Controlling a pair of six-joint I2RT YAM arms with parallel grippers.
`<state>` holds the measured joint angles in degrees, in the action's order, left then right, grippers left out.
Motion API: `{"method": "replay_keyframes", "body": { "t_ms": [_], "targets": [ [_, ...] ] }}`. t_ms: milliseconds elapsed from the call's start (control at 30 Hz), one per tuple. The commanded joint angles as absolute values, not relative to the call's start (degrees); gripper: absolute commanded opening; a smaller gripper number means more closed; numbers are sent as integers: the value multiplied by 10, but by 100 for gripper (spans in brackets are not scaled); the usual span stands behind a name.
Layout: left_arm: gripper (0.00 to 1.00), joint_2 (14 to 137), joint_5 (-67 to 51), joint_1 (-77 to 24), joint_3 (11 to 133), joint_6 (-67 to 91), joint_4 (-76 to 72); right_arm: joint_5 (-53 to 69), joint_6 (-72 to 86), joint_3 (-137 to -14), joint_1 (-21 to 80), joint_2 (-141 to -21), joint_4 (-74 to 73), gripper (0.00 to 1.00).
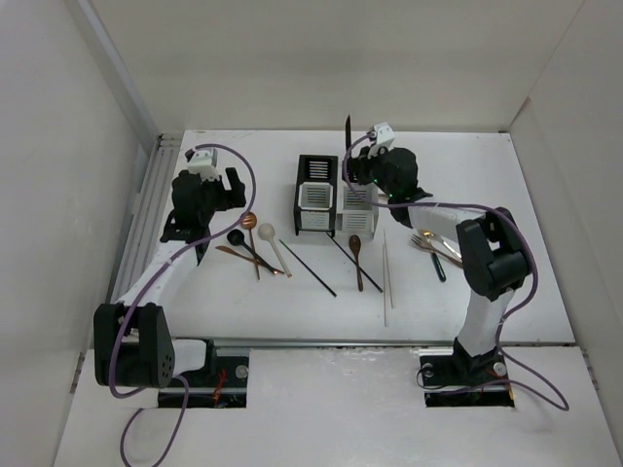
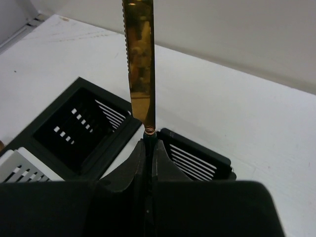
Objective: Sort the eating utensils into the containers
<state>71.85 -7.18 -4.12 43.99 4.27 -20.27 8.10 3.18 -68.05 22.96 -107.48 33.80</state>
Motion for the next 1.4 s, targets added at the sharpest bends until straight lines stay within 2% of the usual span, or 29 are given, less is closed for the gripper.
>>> {"method": "replay_keyframes", "body": {
  "t_ms": [0,67,100,200,233,300,400,433,533,633,733,800,833,933,1067,1267,1367],
  "targets": [
    [76,722,-86,-43,434,69,-193,61,42,-670,234,-1054,382,0],
    [72,728,-86,-43,434,69,-179,61,42,-664,234,-1054,382,1],
    [72,728,-86,-43,434,69,-178,61,42,-664,234,-1054,382,12],
    [73,728,-86,-43,434,69,-173,68,42,-664,234,-1048,382,32],
    [74,728,-86,-43,434,69,-173,73,42,-664,234,-1048,382,44],
    [76,728,-86,-43,434,69,-178,86,42,-664,234,-1041,382,49],
    [77,728,-81,-43,434,63,-178,129,31,-685,222,-986,362,66],
    [77,728,-81,-43,434,63,-178,129,31,-692,216,-986,362,66],
    [80,728,-69,-43,434,63,-178,175,15,-727,187,-942,241,73],
    [81,728,-56,-43,429,58,-185,203,-46,-758,131,-924,75,74],
    [81,728,-56,-43,424,58,-192,150,-114,-758,91,-924,-54,74],
    [81,728,-56,-43,424,63,-192,112,-151,-777,80,-953,-120,75],
    [81,728,-56,-43,424,63,-192,102,-180,-791,80,-991,-184,74],
    [81,728,-56,-43,424,63,-192,108,-197,-841,68,-1049,-254,69],
    [81,728,-56,-43,424,63,-192,129,-202,-890,62,-1134,-286,66],
    [82,728,-50,-43,429,53,-181,125,-202,-890,73,-1161,-280,65],
    [84,728,-45,-43,429,53,-181,92,-202,-885,86,-1173,-280,57]
  ]
}}
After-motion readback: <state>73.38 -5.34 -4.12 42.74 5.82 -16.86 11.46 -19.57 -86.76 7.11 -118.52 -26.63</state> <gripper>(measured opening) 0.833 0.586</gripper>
